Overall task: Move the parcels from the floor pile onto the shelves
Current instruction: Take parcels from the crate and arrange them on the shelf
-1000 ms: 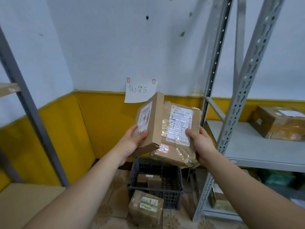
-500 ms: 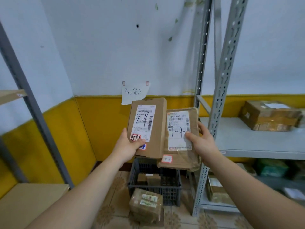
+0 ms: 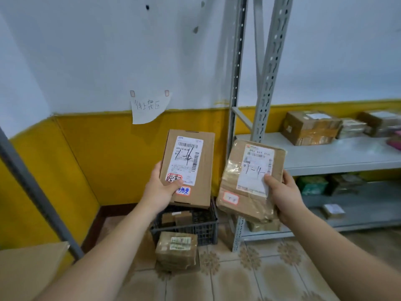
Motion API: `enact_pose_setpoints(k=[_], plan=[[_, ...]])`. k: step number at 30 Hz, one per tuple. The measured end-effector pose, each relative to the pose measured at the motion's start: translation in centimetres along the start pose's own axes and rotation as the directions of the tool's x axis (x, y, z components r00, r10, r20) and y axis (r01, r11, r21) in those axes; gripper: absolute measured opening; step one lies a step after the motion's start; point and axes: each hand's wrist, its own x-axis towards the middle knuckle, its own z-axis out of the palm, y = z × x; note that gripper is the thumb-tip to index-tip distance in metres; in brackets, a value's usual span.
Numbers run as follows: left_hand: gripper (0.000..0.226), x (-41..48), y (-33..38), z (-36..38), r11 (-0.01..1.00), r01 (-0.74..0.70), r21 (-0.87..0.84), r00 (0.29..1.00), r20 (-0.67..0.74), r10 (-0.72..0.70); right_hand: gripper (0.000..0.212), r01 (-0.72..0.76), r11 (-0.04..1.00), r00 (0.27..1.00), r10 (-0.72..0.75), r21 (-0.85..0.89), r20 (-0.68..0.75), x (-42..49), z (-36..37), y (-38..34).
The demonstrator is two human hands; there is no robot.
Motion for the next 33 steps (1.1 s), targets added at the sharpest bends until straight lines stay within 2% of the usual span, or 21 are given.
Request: enact_pose_setpoints(k=[3,9,13,17,25,33], plan=[[0.081,-0.4,-0.1,2.7,1.0,0.0,-0.003,0.996,0.089,0.0,0.049,-0.047,0.999,0.999,0.047,0.015,-0.001,-0.5,-2.9,-0.1],[0.092,-0.3,2.2,9.1,0.999,-0.024,-0.027,0.972,0.234,0.03,0.042,-0.033,0.999,0.999,0.034,-0.03,0.026,-0.6,-8.2,-1.9],[0.091,-0.1,4.7,14.0,0.996,-0.064,-0.058,0.957,0.28,0.078,0.059,0.019,0.995,0.996,-0.011,-0.094,0.091,0.7,-13.1,-3.0],[0.09,0.0,7.4,20.7,0.992,-0.103,-0.068,0.932,0.342,0.121,0.069,0.077,0.989,0.997,-0.073,-0.126,0.032,2.8,-19.5,-4.5],[0.083,-0.3,12.7,36.1,0.991,-0.104,-0.085,0.896,0.425,0.131,0.077,0.058,0.993,0.996,-0.064,-0.103,-0.056,8.0,-33.3,-7.4],[0.079,1.7,14.8,45.7,0.996,-0.073,-0.057,0.888,0.452,0.091,0.077,0.041,0.997,0.985,-0.052,-0.066,-0.165,14.0,-40.7,-7.3]])
